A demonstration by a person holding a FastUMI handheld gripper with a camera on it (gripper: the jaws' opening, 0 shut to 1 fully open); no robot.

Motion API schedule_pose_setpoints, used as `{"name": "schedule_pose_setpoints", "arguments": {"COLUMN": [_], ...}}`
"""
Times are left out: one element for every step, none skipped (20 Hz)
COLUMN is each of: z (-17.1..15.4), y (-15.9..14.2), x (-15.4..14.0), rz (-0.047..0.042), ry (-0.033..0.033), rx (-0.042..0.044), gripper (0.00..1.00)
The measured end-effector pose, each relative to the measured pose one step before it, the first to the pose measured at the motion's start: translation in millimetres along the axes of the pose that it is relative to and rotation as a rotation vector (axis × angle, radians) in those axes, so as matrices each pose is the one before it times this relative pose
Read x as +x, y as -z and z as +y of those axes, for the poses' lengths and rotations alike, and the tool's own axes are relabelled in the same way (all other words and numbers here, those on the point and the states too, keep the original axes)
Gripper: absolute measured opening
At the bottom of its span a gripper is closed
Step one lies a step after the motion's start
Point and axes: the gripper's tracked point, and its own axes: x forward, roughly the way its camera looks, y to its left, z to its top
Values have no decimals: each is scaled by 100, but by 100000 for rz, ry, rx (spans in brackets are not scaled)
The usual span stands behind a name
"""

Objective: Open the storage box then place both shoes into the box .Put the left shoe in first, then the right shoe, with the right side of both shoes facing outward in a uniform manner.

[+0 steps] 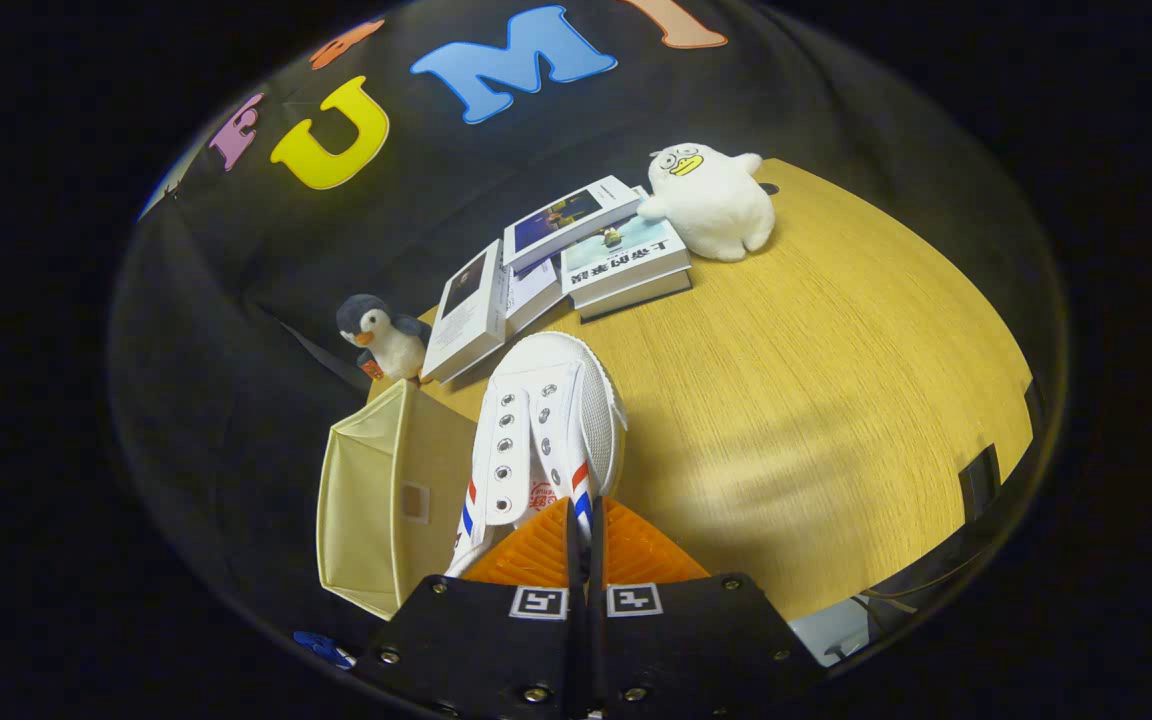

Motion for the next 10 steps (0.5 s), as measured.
{"name": "schedule_pose_setpoints", "arguments": {"z": [4,-29,-23,-32,-22,125,130,96,151,-3], "y": [-97,-19,-132,-73,-138,145,-57,44,28,3], "x": [-20,23,-6,29,94,184,17,-203,126,60], "rz": [-727,23,-530,-42,-441,179,-86,-249,194,-161], "ry": [-661,-678,-551,-523,-597,-676,-847,-584,-641,-375], "rx": [-276,-758,-595,-884,-716,-753,-664,-659,-1050,-811], "gripper": [0,0,0,0,0,0,0,0,0,0]}}
